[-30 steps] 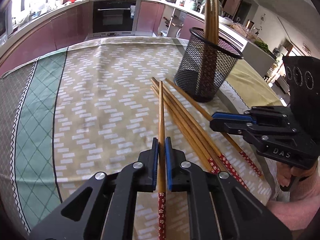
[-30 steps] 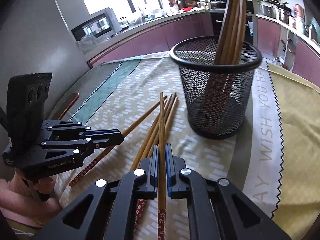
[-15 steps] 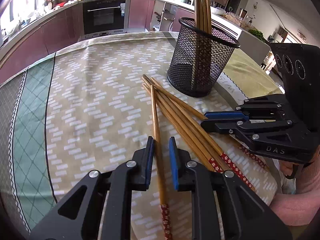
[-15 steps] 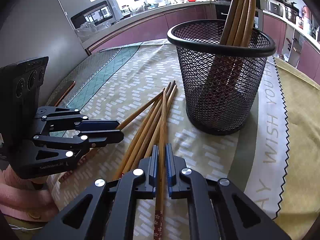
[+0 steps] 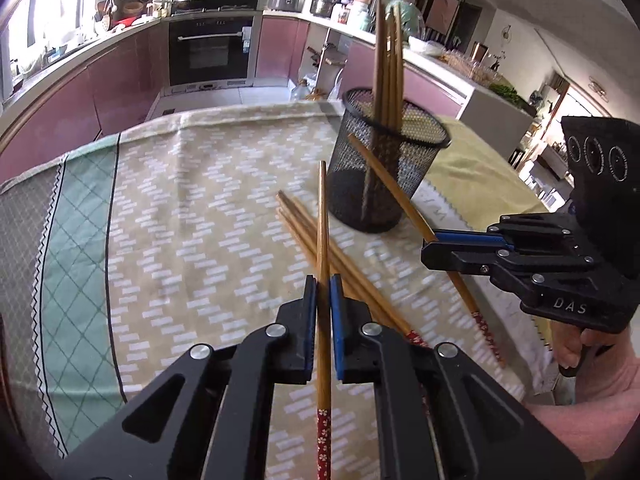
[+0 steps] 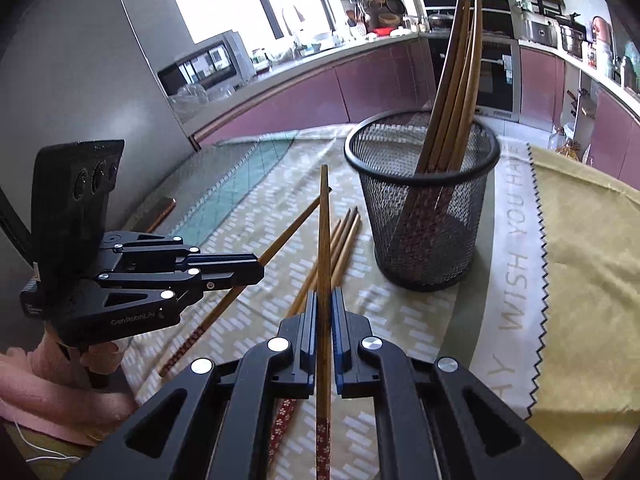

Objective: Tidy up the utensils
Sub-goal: 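Lift the chopsticks upright with the right gripper above the mesh holder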

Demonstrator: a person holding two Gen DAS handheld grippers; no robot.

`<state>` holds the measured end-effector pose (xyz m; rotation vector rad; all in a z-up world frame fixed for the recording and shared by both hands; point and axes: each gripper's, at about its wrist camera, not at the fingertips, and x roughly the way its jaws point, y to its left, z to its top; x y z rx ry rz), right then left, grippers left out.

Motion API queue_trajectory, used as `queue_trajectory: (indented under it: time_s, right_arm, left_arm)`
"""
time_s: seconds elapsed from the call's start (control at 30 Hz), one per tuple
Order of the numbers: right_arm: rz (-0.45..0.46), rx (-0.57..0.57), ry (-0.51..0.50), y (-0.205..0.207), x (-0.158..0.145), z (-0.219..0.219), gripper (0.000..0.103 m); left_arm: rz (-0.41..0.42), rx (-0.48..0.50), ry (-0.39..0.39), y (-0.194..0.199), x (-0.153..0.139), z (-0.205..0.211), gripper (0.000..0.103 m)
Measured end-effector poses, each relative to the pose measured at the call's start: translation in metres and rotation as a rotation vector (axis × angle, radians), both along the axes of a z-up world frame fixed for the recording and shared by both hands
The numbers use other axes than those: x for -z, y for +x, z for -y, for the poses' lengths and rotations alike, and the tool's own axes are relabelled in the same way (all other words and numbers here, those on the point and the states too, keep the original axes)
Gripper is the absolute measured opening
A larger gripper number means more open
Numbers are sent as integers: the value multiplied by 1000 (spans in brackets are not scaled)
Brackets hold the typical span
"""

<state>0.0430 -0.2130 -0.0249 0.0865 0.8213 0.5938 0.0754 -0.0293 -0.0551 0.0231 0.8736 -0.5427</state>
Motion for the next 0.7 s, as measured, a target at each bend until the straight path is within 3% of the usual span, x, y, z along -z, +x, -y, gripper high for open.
queue_trajectory:
  time_s: [0.3,0.7]
  right_arm:
    - [97,45,96,-13,-37,29,6]
    - [174,88,145,-7,-63,40,6]
  left_arm:
    - [88,37,-118,-14,-51,-9,7]
    - [180,64,-191,-26,-91,-14,7]
